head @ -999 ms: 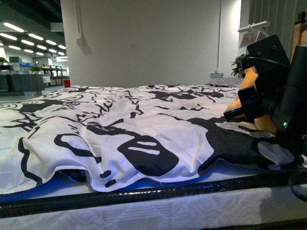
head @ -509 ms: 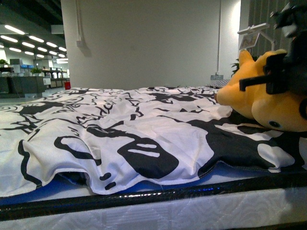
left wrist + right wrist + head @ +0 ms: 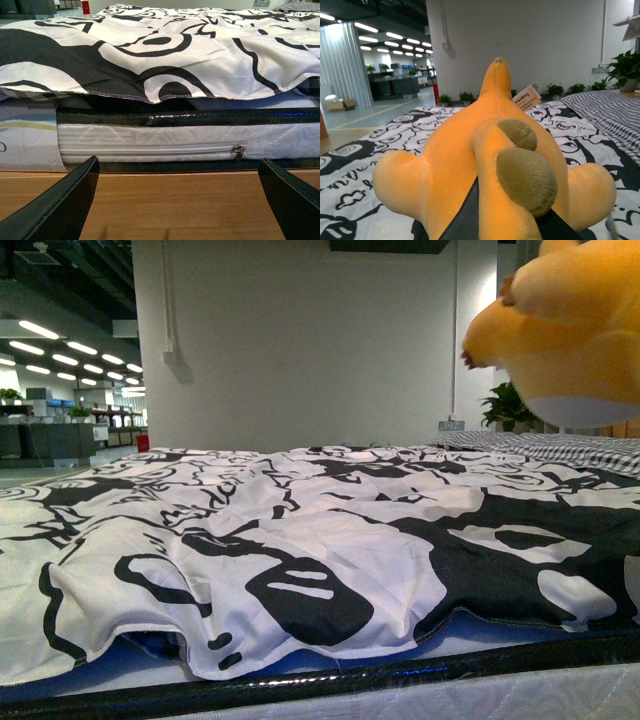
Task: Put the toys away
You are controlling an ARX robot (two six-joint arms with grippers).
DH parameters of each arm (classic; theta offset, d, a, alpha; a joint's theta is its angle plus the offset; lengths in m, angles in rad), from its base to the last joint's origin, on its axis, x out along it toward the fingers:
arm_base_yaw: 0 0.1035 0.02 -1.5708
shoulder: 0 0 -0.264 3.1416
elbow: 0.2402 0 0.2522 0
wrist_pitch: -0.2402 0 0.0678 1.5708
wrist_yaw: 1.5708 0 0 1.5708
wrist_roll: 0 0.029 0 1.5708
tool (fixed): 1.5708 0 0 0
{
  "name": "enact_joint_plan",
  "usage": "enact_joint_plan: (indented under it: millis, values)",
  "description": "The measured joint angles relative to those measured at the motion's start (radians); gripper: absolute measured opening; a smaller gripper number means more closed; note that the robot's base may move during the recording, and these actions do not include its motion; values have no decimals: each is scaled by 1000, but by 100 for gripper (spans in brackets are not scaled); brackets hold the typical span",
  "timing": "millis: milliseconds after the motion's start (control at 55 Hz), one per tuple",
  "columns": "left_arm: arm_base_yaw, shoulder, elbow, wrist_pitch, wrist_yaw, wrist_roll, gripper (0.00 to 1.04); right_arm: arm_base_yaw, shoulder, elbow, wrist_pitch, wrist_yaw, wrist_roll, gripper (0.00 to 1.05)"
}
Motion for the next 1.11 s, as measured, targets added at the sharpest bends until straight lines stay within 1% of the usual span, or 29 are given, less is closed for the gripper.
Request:
enact_joint_plan:
  millis: [127, 200, 291, 509, 545, 618, 654, 690, 763, 854, 1108]
  values:
    - [0, 0, 0, 0, 0, 0, 98, -94, -137, -70, -41, -84, 79, 7]
    - [0, 0, 0, 0, 0, 0, 98, -126, -196, -97, -83, -109, 104, 7]
    - [0, 0, 0, 0, 0, 0, 98, -138, -235, -119, -120, -120, 110, 7]
    - [0, 0, 0, 0, 0, 0, 98, -140, -239, -122, -123, -124, 117, 7]
    - [0, 0, 0, 0, 0, 0, 98, -136, -243, -116, -152, -102, 96, 7]
    - [0, 0, 0, 0, 0, 0, 98, -104, -274, -76, -393, 39, -12, 7]
    - [0, 0, 0, 0, 0, 0, 98, -90, -297, -87, -470, 80, -60, 7]
    - [0, 0, 0, 0, 0, 0, 98, -77, -322, -116, -515, 103, -99, 7]
    - [0, 0, 0, 0, 0, 0, 98, -50, -362, -196, -522, 139, -151, 7]
    - [0, 0, 0, 0, 0, 0, 98, -19, -407, -304, -488, 179, -189, 7]
    - [0, 0, 0, 0, 0, 0, 98, 48, -527, -482, -413, 235, -215, 7]
